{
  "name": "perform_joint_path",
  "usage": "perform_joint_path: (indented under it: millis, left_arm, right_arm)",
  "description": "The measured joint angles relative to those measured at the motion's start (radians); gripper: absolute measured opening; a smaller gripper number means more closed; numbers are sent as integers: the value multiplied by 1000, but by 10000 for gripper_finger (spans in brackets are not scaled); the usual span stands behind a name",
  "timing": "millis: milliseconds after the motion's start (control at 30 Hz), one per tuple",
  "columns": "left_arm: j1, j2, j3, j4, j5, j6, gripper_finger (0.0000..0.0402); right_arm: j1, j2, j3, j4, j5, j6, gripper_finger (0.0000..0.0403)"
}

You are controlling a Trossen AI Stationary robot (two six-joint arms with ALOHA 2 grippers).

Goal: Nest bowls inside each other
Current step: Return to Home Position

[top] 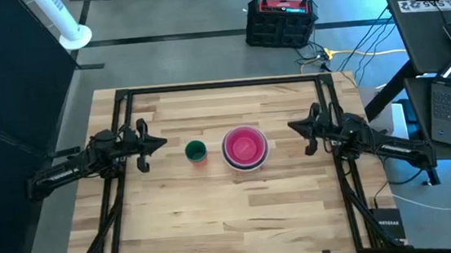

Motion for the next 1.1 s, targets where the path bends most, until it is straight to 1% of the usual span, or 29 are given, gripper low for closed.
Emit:
perform_joint_path:
  millis: [267,1100]
  left_arm:
    - [0,0,0,-1,1,-1,0]
    - [0,0,0,-1,1,-1,0]
  right_arm:
    - [0,-1,0,-2,-75,-2,1]
    - [0,-1,0,0,-73,-2,1]
